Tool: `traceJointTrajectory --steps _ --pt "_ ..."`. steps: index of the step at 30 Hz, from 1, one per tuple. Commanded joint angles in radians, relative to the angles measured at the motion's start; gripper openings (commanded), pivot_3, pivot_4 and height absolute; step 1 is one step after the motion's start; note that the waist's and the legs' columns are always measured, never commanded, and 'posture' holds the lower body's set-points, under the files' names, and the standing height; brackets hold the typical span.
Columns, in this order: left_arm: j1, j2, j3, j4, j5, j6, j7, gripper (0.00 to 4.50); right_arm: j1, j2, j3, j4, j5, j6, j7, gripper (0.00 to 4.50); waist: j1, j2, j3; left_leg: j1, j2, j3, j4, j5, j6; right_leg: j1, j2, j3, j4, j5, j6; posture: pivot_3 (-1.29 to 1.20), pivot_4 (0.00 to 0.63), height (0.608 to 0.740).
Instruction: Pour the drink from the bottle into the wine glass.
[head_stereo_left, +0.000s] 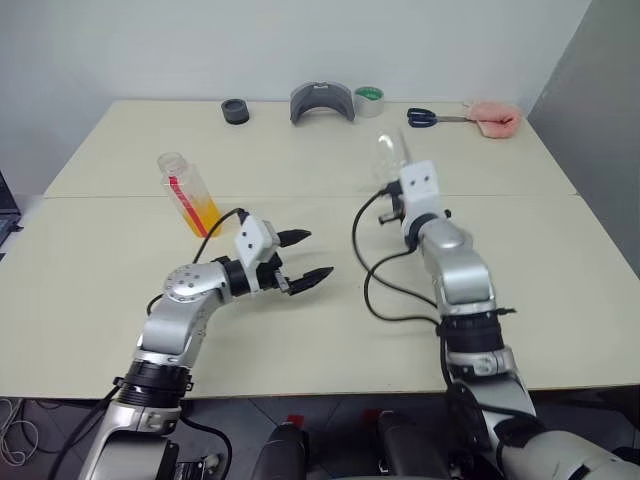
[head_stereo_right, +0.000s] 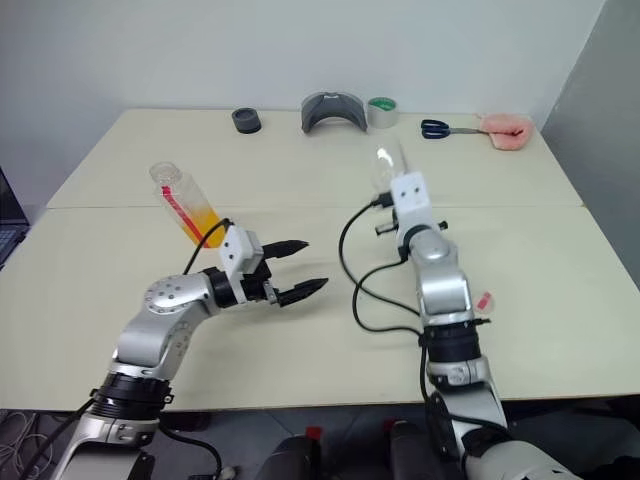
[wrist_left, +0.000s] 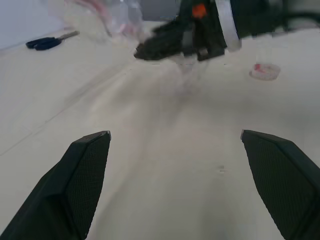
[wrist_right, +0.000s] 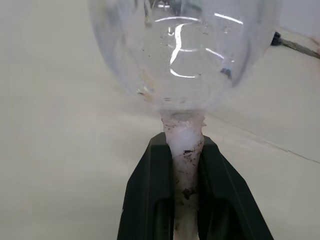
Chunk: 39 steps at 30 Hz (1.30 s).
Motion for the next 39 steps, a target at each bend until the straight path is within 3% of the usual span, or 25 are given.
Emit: traceJointTrajectory --steps 1,10,24,35,39 --pt "-0.011 0.036 0.06 -0.006 -0.054 0.059 -0.019 4.5 -0.064 -0.022 -0.087 0.139 0.134 -0.093 0.007 0.19 -0.001 0.0 0.0 0.0 0.0 0.0 0.0 0.0 0.0 0.0 0.0 0.0 0.0 0.0 0.0 0.0 0.15 0.74" --pt "-0.016 0.051 0.066 -0.045 -0.059 0.117 -0.018 4.5 -0.089 -0.064 -0.004 0.442 0.174 -0.314 0.056 0.19 -0.017 0.0 0.0 0.001 0.0 0.002 0.0 0.0 0.0 0.0 0.0 0.001 0.001 0.0 0.0 0.0 0.15 0.74" --pt "-0.027 0.057 0.024 -0.108 -0.068 0.198 -0.05 4.5 0.439 -0.089 0.152 -0.241 0.172 -0.075 0.016 0.19 -0.009 0.0 -0.001 0.0 0.0 -0.002 0.0 0.0 0.0 0.001 0.0 0.0 0.0 0.0 0.0 0.0 0.15 0.74" --pt "-0.009 0.066 0.017 -0.125 -0.074 0.208 -0.064 4.5 0.73 -0.11 0.226 -0.468 0.169 0.012 -0.044 0.19 0.011 -0.002 -0.009 0.001 0.0 -0.003 -0.001 0.0 0.0 0.003 0.0 -0.002 -0.002 -0.001 -0.001 0.0 0.15 0.74" --pt "0.0 0.072 0.02 -0.13 -0.079 0.212 -0.069 4.5 0.784 -0.142 0.271 -0.504 0.161 0.016 -0.039 0.19 0.012 -0.003 -0.012 0.011 0.001 -0.007 -0.004 -0.001 0.0 0.019 0.001 -0.005 -0.013 -0.002 -0.001 0.0 0.15 0.74"
